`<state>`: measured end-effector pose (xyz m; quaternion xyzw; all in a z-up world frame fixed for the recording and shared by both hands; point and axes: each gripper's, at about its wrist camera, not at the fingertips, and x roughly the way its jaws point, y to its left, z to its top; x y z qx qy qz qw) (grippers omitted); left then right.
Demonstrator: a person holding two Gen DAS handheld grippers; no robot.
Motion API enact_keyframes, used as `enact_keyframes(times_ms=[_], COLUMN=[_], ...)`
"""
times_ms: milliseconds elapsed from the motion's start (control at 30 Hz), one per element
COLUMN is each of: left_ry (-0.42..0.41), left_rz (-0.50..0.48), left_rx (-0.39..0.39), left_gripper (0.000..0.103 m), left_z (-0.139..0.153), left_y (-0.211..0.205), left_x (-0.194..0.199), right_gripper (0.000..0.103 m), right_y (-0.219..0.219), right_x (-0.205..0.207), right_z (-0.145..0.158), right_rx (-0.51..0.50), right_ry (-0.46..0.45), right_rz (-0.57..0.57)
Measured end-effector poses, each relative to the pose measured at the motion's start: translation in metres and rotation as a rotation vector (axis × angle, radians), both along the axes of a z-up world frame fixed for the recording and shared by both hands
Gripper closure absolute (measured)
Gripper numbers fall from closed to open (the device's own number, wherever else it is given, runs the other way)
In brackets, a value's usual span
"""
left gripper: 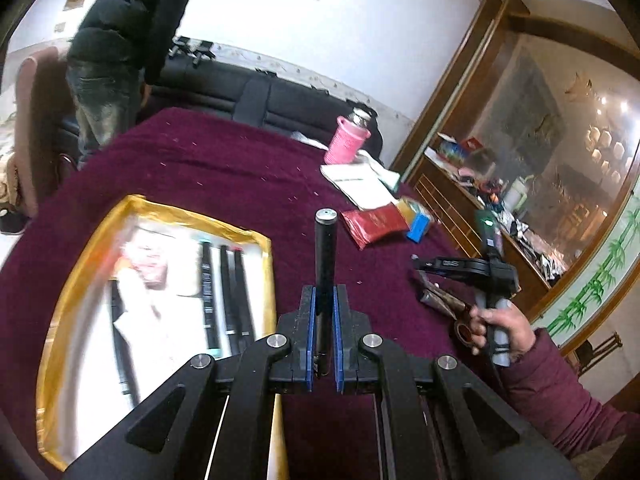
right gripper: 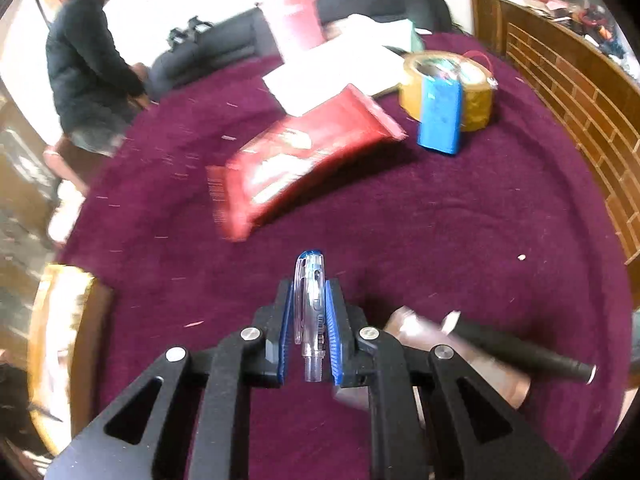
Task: Organize objects
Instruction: 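Carry the rod and pen into the box and open both grippers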
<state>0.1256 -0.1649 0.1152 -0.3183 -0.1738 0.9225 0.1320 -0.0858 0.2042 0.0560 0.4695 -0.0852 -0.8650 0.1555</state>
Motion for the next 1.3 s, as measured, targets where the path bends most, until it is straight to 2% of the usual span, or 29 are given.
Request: enact_keyframes(times_ms=[133,333,467,600,767,867,1067,1233,1300], left_ry=[0.023,0.038,0.007,-0.075,-0.216,-0.246,-0.322,-0.344,-0.344], left_rz=[0.058,0.115,0.128,0.128,0.136,0.130,0.138,0.153,0.169], left_rx=[-0.021,-0.071,-0.103,-0.142,-0.135,-0.101,-0.158,-0.163,-0.152], left_gripper=[0.098,0.097,0.098,0.097,0.097,0.097,0.097,0.097,0.093], left_z=[0.008,0.015,0.012,-0.004,-0.038,-0.049,-0.074,-0.085,-0.084], left_y=[-0.027,-0.063,-0.080,-0.093,-0.111,-0.119,-0.119,-0.116,-0.118], left_x=[0.027,0.068,0.079,0.068,0.031,0.010,-0.038,-0.046,-0.043], right_gripper=[0.090,0.090,0.089,0.089,0.089,0.089,0.089,0.089,0.089], right_y=[-0.030,-0.107,-0.170,-0.221,-0.265,-0.280,-0.310,-0.323,-0.325], right_x=[0.030,0.073,0.099,0.111,0.115,0.110,0.098,0.099,0.099], right_z=[0.025,0.056,0.054,0.033,0.000,-0.012,-0.031,-0.035,-0.035], right_rx=[-0.063,-0.188,-0.229,-0.212,-0.194,-0.172,-0.092,-0.001,0.032], right_ry=[0.043,0.063,0.029,-0.029,-0.095,-0.118,-0.141,-0.107,-0.088], right_rz=[0.092,0.303,0.452,0.536,0.569,0.565,0.539,0.532,0.524])
